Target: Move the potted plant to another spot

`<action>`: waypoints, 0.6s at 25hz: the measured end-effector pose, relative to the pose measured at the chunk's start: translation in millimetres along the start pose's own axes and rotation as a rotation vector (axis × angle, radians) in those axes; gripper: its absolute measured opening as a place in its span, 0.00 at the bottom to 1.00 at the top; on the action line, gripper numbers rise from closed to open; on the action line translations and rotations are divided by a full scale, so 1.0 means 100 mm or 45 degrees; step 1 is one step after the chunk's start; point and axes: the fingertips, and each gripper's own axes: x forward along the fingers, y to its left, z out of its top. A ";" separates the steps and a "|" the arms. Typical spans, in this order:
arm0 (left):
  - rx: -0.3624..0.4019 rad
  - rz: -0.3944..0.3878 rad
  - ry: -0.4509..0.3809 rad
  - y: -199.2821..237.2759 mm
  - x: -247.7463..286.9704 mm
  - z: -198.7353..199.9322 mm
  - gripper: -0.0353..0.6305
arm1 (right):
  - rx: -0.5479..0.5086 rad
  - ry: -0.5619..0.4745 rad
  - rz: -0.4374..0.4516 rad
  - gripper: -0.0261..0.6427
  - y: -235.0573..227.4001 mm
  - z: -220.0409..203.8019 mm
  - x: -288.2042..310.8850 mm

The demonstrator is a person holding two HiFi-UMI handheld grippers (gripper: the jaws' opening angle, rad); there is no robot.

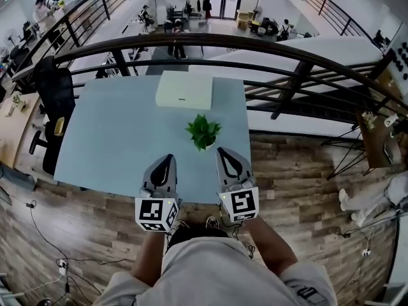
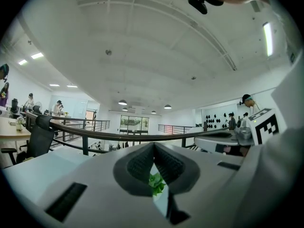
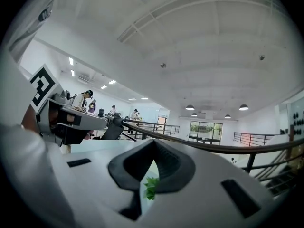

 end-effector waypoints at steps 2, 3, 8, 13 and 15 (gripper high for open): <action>0.002 0.004 0.008 0.00 -0.05 0.01 0.07 | 0.009 0.006 0.000 0.04 0.02 -0.02 -0.03; 0.004 0.005 0.010 0.01 -0.07 0.01 0.07 | 0.014 0.006 0.000 0.04 0.02 -0.02 -0.04; 0.016 0.002 0.026 0.01 -0.11 0.00 0.07 | 0.002 0.015 0.027 0.04 0.08 0.03 -0.03; 0.017 -0.017 0.029 0.02 -0.12 0.05 0.07 | -0.003 0.028 0.017 0.04 0.05 0.07 -0.04; 0.016 -0.020 0.029 0.02 -0.11 0.06 0.07 | 0.012 0.037 0.002 0.04 0.01 0.02 -0.02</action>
